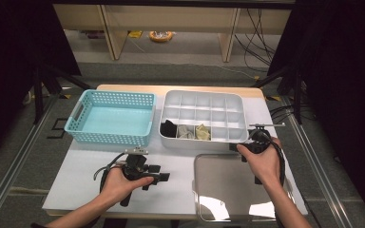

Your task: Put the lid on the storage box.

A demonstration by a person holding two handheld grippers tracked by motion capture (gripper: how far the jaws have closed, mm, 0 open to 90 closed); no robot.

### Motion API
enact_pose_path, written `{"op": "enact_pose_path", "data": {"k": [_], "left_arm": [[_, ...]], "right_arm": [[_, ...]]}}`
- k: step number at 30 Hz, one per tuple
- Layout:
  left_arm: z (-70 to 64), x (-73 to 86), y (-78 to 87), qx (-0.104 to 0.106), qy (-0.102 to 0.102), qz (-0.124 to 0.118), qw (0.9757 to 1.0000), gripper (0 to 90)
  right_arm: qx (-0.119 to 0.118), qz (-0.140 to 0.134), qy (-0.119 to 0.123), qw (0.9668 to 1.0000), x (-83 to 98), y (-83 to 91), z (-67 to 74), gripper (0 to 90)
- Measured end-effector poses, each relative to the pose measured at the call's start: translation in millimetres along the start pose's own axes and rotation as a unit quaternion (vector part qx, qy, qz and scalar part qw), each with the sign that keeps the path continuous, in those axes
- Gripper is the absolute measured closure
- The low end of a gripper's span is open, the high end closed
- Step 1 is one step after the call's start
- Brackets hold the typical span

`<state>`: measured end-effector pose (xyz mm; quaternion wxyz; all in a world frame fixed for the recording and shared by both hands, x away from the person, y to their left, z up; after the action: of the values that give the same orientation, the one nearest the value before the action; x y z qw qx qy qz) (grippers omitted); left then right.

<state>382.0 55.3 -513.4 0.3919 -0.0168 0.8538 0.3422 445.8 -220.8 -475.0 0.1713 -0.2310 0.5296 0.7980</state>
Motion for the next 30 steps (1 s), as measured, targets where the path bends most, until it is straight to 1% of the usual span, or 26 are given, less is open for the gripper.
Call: {"op": "enact_pose_path", "data": {"k": [1,2,3,4,5,6,7,8,10,11,12,13,15,16,17,18,19,20,21,23,25,26,27,28,29,30], "left_arm": [[0.0,0.2,0.3,-0.002,-0.001,0.001,1.0,40.7],[0.2,-0.2,0.0,-0.006,-0.001,0.0,1.0,41.1],[-0.7,-0.3,-0.7,0.001,-0.001,0.002,1.0,41.3],[-1.0,-0.6,-1.7,-0.004,0.0,0.003,1.0,41.7],[-2.1,-0.5,-3.1,-0.003,0.0,0.005,1.0,42.0],[-3.6,-0.4,-5.0,0.0,-0.001,0.007,1.0,42.3],[-5.6,-0.3,-7.1,0.0,-0.001,0.009,1.0,42.8],[-8.0,-0.3,-9.5,0.002,-0.001,0.011,0.9999,43.2],[-12.3,-0.8,-13.6,0.008,-0.004,0.015,0.9998,43.6],[-13.4,-1.2,-15.3,0.01,-0.006,0.017,0.9998,43.7],[-14.5,-1.7,-16.7,0.012,-0.009,0.018,0.9997,44.0],[-15.4,-2.4,-17.8,0.018,-0.008,0.019,0.9996,44.0],[-14.8,-4.0,-18.7,0.015,-0.011,0.015,0.9997,44.1],[-14.3,-4.5,-18.5,0.011,-0.011,0.013,0.9998,44.1],[-14.4,-4.5,-17.9,0.013,-0.01,0.011,0.9998,44.2],[-14.3,-3.7,-16.9,0.014,-0.012,0.012,0.9998,44.2],[-15.0,-3.2,-16.4,0.016,-0.011,0.01,0.9998,44.1],[-15.2,-2.2,-15.8,0.017,-0.012,0.011,0.9997,44.1],[-15.0,-1.3,-15.6,0.014,-0.012,0.011,0.9998,44.1],[-15.7,-0.4,-15.8,0.021,-0.011,0.013,0.9996,44.2],[-15.5,0.1,-17.4,0.016,-0.01,0.014,0.9997,44.2],[-16.4,-0.1,-18.2,0.017,-0.01,0.014,0.9997,44.3],[-17.4,-0.1,-19.2,0.018,-0.011,0.017,0.9996,44.4],[-18.8,-0.5,-20.5,0.018,-0.012,0.016,0.9996,44.5],[-20.4,-0.2,-21.6,0.022,-0.013,0.021,0.9995,44.8],[-21.8,-0.1,-23.2,0.022,-0.015,0.023,0.9994,44.9]], "right_arm": [[0.006,0.009,0.012,0.9999,1.4,1.2,-5.9,56.4],[0.0,0.007,0.012,0.9999,2.7,0.9,-7.6,56.3],[0.005,0.012,-0.008,0.9999,5.5,1.7,-7.9,56.2],[0.001,0.014,-0.01,0.9998,6.9,1.3,-10.2,56.3],[0.013,0.016,-0.005,0.9998,8.6,1.4,-16.0,56.3],[0.009,0.014,-0.029,0.9994,9.8,1.7,-15.1,56.3],[0.008,0.022,0.009,0.9997,11.3,2.7,-24.5,56.2],[0.006,0.024,0.003,0.9997,12.8,2.5,-27.0,56.2],[0.03,0.036,-0.018,0.9987,16.7,4.8,-34.4,56.0],[0.016,0.037,-0.026,0.9988,17.7,5.6,-34.3,56.0],[0.022,0.04,-0.028,0.9986,19.4,6.3,-38.4,55.9],[0.029,0.045,-0.056,0.997,22.0,7.3,-38.3,55.8],[0.023,0.038,-0.04,0.9982,22.2,9.1,-43.9,55.6],[0.029,0.034,-0.043,0.9981,23.1,9.8,-46.0,55.4],[0.033,0.033,-0.067,0.9967,24.3,10.6,-44.3,55.3],[0.029,0.037,-0.047,0.9978,26.0,12.4,-47.9,55.1],[0.028,0.033,-0.048,0.9979,26.6,12.1,-49.0,54.8],[0.037,0.032,-0.055,0.9973,27.9,12.0,-50.7,54.5],[0.036,0.037,-0.054,0.9972,29.9,12.6,-52.1,54.5],[0.037,0.036,-0.052,0.9973,32.9,12.7,-57.1,54.5],[0.048,0.037,-0.062,0.9962,35.5,13.1,-61.3,54.6],[0.044,0.04,-0.07,0.9958,36.7,13.9,-61.8,54.7],[0.049,0.041,-0.064,0.9959,38.5,14.2,-65.8,54.8],[0.048,0.038,-0.079,0.9949,38.0,14.8,-66.2,55.0],[0.047,0.04,-0.059,0.9963,38.8,16.1,-72.5,55.1],[0.065,0.053,-0.125,0.9886,42.0,17.9,-67.4,55.2]]}}
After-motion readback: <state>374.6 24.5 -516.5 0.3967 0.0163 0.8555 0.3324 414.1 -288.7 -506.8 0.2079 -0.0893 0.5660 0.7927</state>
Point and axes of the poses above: each handheld gripper's, and its own axes: y roughly backward along the jaws, x roughly out of its underside, z roughly to its left, the point moved 9 cm from there along -y, roughly forward along the jaws
